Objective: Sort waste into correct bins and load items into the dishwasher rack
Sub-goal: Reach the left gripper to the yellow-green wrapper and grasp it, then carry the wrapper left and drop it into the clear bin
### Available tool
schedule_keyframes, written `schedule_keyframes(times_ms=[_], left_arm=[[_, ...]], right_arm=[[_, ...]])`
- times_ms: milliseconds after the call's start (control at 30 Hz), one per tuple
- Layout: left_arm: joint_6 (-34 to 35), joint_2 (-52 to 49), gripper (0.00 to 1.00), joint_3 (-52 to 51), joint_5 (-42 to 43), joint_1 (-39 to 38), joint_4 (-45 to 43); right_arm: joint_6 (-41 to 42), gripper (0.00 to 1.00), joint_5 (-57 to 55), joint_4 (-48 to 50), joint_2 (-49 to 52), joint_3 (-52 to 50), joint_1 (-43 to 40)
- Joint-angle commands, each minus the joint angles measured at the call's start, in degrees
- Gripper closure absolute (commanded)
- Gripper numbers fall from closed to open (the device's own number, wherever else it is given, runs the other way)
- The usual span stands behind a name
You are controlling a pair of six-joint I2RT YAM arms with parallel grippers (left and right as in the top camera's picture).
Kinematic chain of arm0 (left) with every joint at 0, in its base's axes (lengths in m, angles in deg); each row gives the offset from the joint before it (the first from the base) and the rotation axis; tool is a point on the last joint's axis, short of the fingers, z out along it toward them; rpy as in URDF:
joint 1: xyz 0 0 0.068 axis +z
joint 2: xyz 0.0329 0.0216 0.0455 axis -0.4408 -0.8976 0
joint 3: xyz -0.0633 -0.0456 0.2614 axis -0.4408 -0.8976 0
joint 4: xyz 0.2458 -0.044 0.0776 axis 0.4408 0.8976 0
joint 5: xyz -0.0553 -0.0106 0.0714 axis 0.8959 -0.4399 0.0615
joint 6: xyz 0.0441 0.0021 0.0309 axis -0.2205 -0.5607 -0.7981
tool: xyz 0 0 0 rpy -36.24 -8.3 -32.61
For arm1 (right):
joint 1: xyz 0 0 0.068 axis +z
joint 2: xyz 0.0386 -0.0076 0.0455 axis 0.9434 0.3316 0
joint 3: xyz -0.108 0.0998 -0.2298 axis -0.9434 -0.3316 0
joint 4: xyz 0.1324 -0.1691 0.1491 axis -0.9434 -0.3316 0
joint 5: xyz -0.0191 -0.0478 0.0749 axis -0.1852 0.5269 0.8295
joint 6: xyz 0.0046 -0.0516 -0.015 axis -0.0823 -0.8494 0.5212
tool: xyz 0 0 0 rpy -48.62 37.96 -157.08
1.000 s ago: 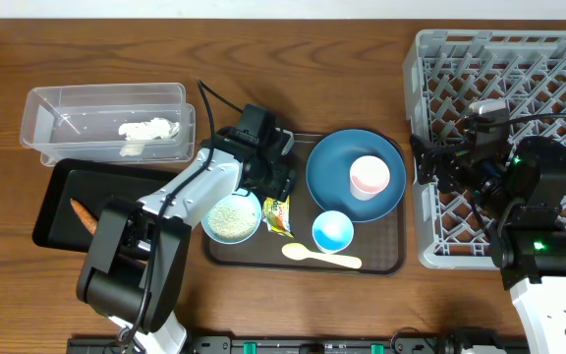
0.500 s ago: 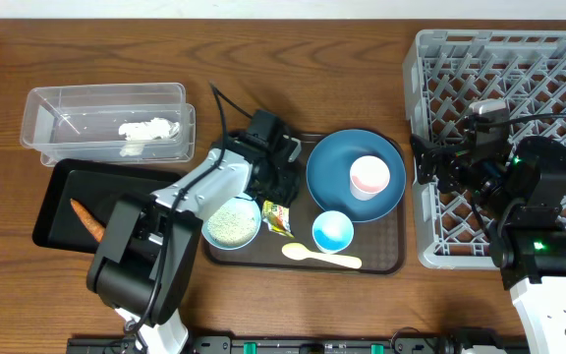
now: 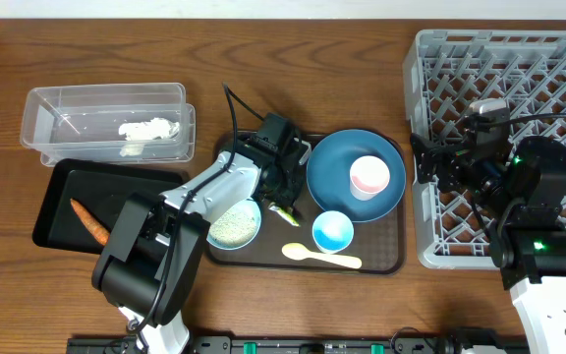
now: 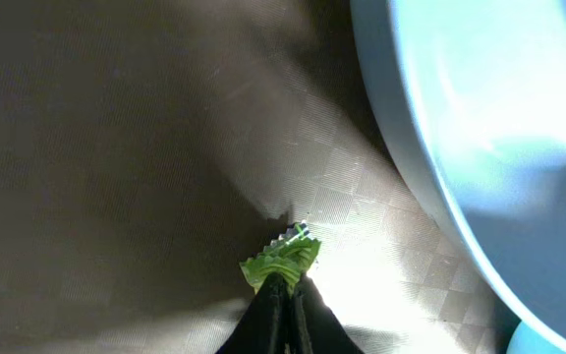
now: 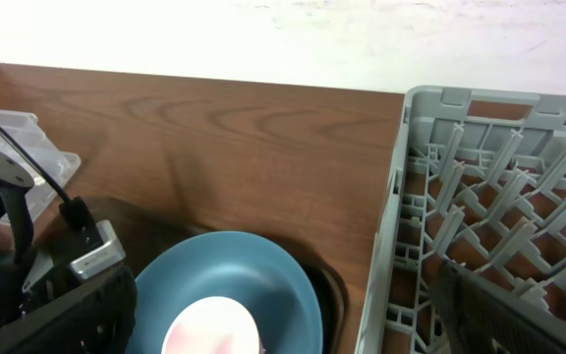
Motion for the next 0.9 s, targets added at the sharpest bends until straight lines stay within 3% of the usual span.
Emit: schedule_keyframes(times_ms=[0,233,467,667,867], left_arm=[[-0.17,0.17,0.94,2.25,-0.79,1.33,0.98],[-0.20,9.51,0.94,7.13,-6.12,8.59,3.76],[0.11,19.91,0.93,7.91,-11.76,22.03,-1.75],[1.14,18.56,0.88,7.89,-11.74,32.35,-4.48],[1.16,13.57,0.83,7.89,-11.69,37.44,-8.28]], right_arm=[[0.59,0.05,0.35,0.15,-0.15,1.46,0.92],[0.57,0.04,0.35,0.13,-0.15,1.46,0.92],[0.57,0.05,0.33,0.13,-0.15,1.46,0.92],[0.59,0.05,0.35,0.11,-0.15,1.46,0.92],[0.59,0.05,0.37,0.13,-0.15,1.46,0.92]])
